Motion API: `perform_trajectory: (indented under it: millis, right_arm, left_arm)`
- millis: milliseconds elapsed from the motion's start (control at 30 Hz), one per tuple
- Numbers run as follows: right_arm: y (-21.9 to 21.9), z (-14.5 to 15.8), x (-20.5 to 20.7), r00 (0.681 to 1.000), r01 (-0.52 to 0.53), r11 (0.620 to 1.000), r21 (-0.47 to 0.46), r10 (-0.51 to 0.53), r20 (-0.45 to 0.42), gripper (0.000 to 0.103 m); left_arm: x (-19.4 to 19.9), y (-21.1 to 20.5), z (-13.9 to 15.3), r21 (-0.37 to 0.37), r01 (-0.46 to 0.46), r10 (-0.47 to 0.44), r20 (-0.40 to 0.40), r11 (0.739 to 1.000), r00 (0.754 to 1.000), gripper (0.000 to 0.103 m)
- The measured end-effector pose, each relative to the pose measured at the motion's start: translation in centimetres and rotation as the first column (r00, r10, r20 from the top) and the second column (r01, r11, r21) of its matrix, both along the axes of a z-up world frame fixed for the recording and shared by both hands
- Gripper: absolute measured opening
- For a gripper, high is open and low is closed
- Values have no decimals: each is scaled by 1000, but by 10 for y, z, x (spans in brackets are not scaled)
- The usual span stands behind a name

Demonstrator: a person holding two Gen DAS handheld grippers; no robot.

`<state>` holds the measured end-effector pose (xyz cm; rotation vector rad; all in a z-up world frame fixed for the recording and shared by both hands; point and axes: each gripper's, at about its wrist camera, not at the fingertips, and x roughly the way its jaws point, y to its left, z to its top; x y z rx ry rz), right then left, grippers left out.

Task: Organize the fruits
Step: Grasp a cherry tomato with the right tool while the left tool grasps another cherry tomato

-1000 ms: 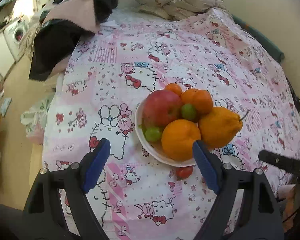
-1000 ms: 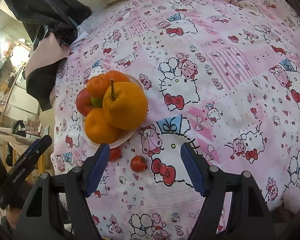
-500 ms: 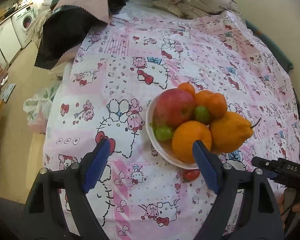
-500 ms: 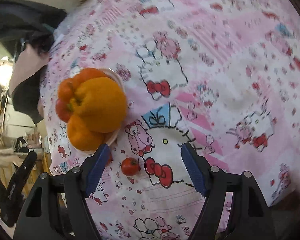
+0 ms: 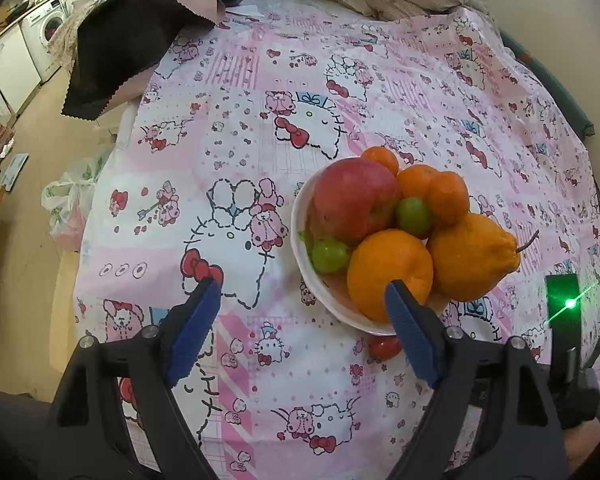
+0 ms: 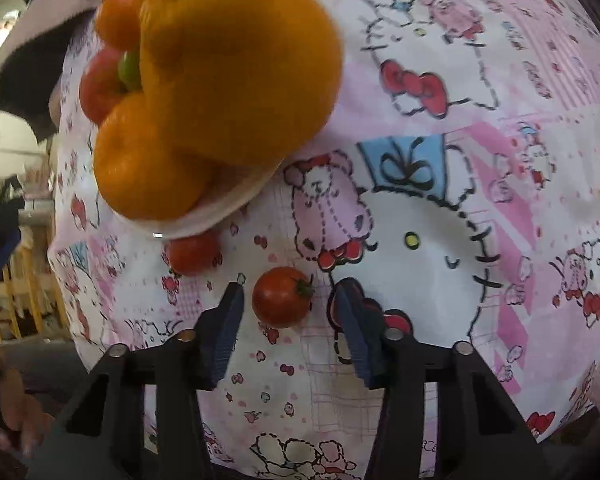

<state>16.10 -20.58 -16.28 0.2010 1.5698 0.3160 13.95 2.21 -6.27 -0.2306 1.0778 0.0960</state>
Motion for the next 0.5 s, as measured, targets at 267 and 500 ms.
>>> perform_trajectory:
  millis: [267, 500]
  right_arm:
    - [5, 10, -2, 998, -21, 1000, 16, 20, 55, 33]
    - [-37, 47, -4, 981, 140, 980, 142, -156, 113, 33]
  left_arm:
    - [0, -2, -6, 25, 13, -13, -9, 1000, 1000, 82]
    - [-4, -22, -33, 21, 114, -111, -90, 993, 990, 81]
